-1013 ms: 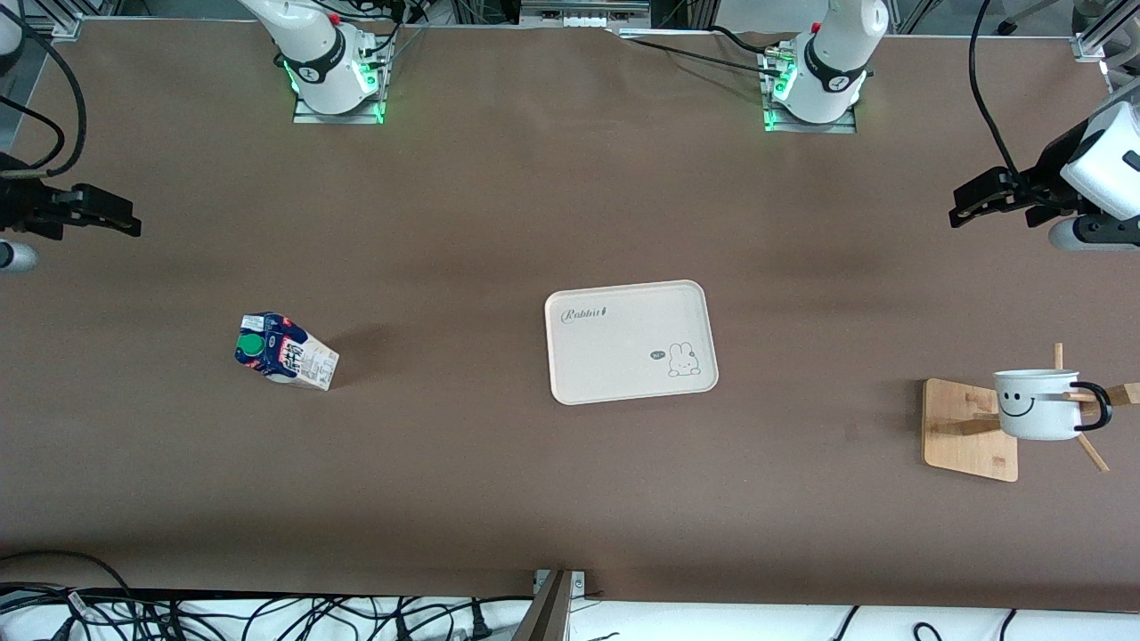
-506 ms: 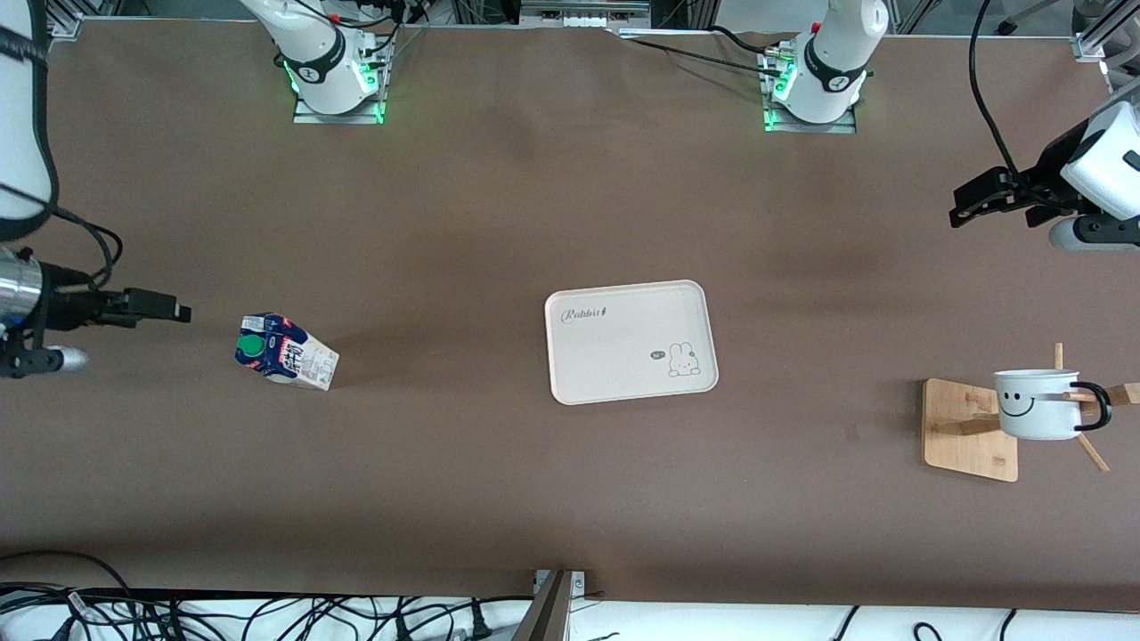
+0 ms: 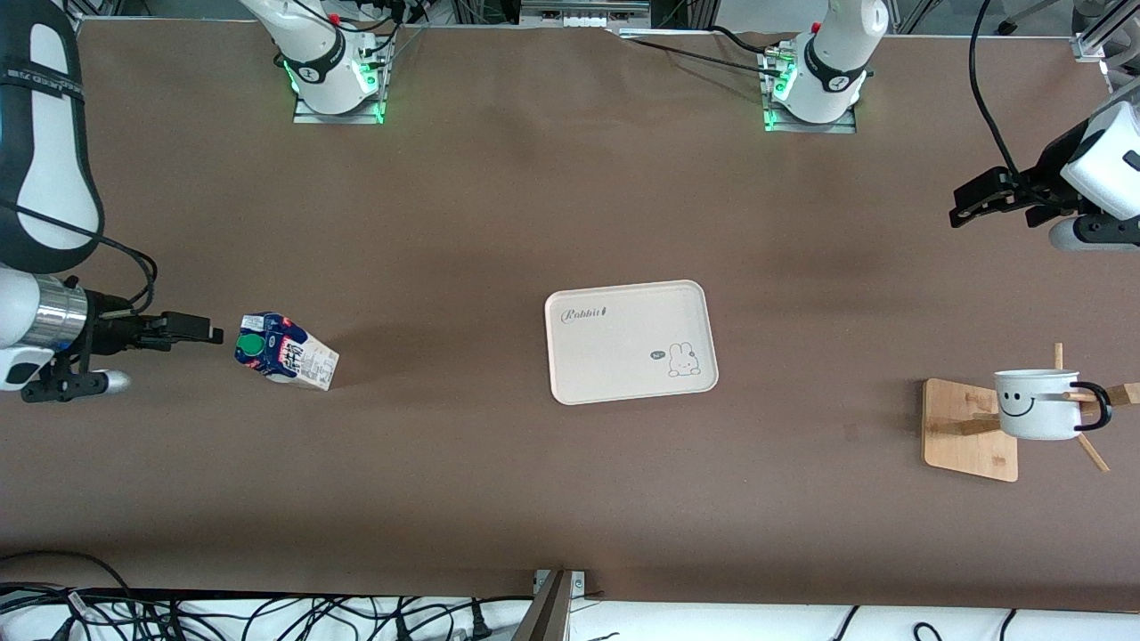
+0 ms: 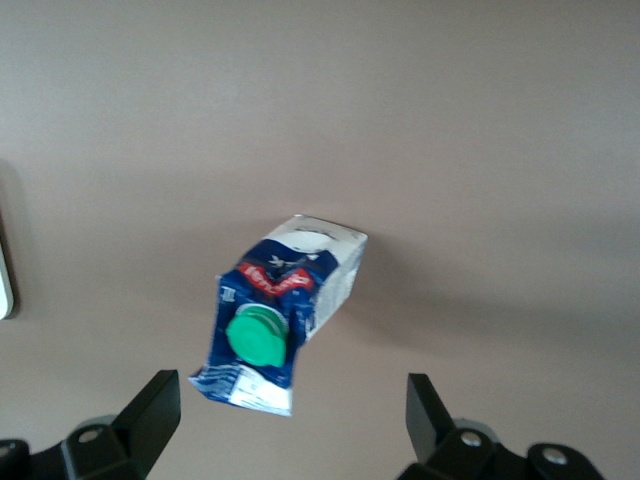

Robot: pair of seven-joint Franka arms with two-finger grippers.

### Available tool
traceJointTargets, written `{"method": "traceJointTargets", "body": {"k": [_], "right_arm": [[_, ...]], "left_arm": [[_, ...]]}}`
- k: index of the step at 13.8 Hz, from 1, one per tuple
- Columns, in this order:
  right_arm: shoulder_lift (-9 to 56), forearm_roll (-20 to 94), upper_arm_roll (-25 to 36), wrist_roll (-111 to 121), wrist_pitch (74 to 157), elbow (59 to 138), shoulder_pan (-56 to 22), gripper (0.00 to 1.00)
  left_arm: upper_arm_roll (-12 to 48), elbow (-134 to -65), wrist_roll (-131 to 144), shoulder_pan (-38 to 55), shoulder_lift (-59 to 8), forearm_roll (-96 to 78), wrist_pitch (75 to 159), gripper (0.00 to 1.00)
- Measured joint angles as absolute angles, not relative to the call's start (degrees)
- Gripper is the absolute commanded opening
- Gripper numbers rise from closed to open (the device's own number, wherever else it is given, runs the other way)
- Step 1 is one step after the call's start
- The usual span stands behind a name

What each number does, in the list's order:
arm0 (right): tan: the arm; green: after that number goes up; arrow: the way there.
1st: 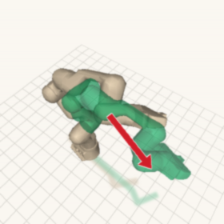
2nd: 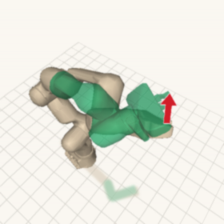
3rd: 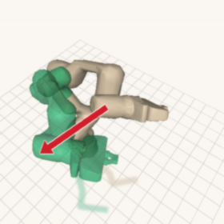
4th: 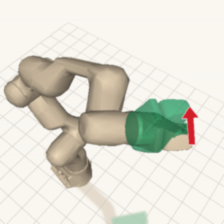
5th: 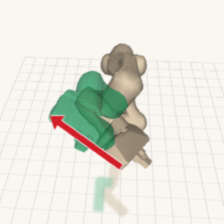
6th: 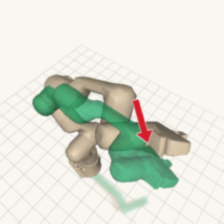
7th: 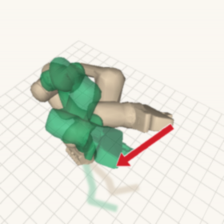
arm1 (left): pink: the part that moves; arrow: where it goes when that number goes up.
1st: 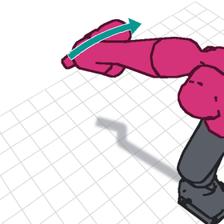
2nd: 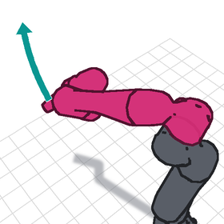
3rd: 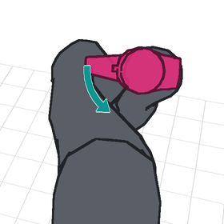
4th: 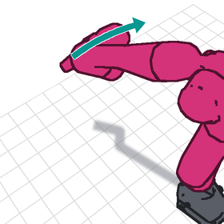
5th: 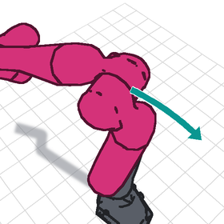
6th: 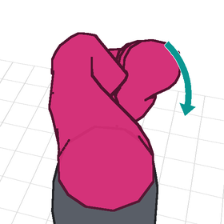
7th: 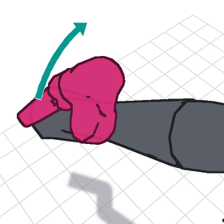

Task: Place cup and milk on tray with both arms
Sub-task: 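Reach the right gripper toward the blue milk carton, then grasp the milk carton with the right gripper while the left gripper reaches the mug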

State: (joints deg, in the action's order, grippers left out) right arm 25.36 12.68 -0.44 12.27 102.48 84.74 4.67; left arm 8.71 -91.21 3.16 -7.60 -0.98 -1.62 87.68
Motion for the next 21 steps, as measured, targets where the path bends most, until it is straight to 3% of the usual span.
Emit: {"method": "traceJointTargets", "body": {"k": [21], "right_arm": [[28.26,3.25,-0.13,-5.71,104.25,84.32,-2.19,1.00]], "left_arm": [[8.41,-91.21,3.16,-7.78,-0.99,-1.61,86.96,1.00]]}}
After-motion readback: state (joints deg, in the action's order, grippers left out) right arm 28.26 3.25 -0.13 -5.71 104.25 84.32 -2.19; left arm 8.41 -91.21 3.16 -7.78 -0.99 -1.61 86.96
